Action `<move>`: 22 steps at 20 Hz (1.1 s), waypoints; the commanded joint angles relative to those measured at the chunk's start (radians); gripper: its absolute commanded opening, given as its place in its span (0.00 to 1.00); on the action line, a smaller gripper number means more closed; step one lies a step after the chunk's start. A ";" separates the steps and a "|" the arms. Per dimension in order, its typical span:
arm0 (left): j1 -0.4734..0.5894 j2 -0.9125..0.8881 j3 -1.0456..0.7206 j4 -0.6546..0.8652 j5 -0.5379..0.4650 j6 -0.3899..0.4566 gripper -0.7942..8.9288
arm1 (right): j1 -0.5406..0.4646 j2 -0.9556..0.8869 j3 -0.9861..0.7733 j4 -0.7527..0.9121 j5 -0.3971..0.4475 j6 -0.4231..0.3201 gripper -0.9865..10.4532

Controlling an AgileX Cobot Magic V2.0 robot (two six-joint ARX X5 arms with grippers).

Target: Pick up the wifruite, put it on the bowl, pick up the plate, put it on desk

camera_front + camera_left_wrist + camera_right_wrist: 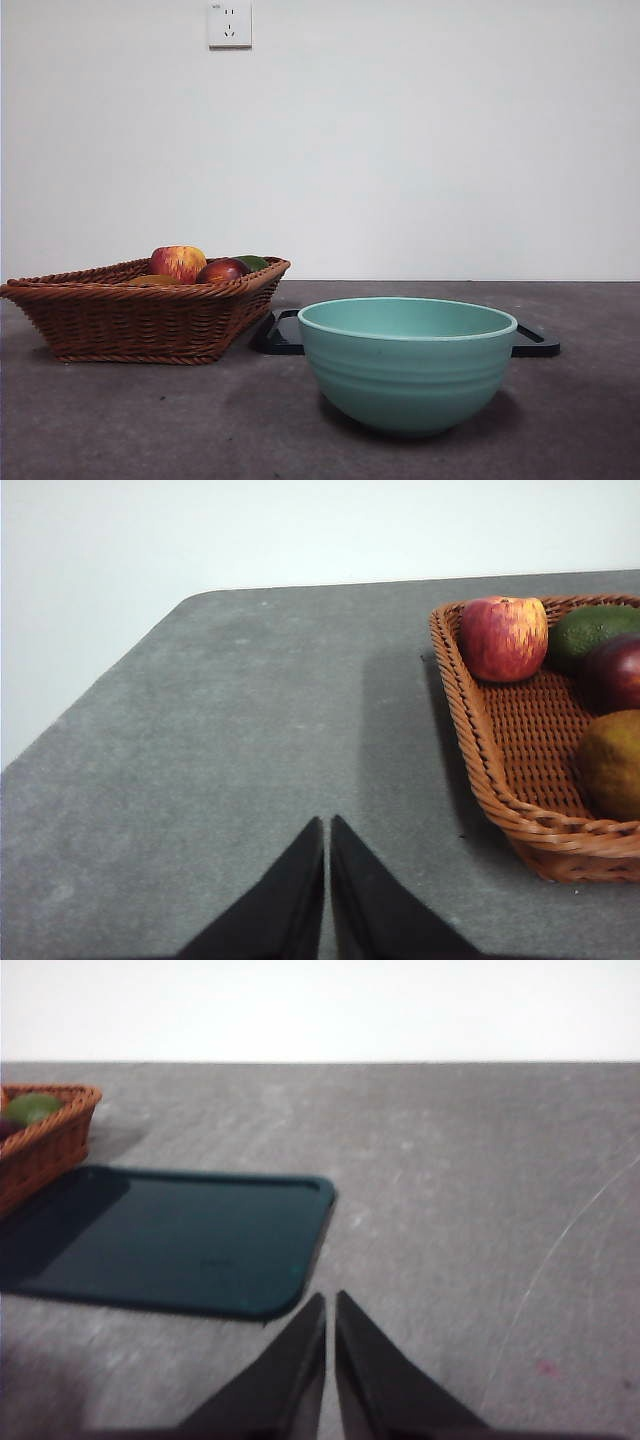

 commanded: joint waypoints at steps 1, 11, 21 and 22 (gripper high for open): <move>0.002 -0.002 -0.020 -0.006 -0.002 -0.077 0.09 | -0.001 -0.003 -0.004 0.024 0.031 0.013 0.09; 0.002 -0.002 -0.020 -0.006 -0.002 -0.178 0.09 | 0.000 -0.003 -0.004 0.019 0.038 0.071 0.09; 0.002 -0.002 0.005 -0.007 -0.002 -0.355 0.09 | 0.000 -0.003 0.001 0.055 0.038 0.161 0.09; 0.002 -0.002 0.012 -0.007 -0.002 -0.366 0.09 | 0.000 -0.003 0.006 0.058 0.038 0.174 0.09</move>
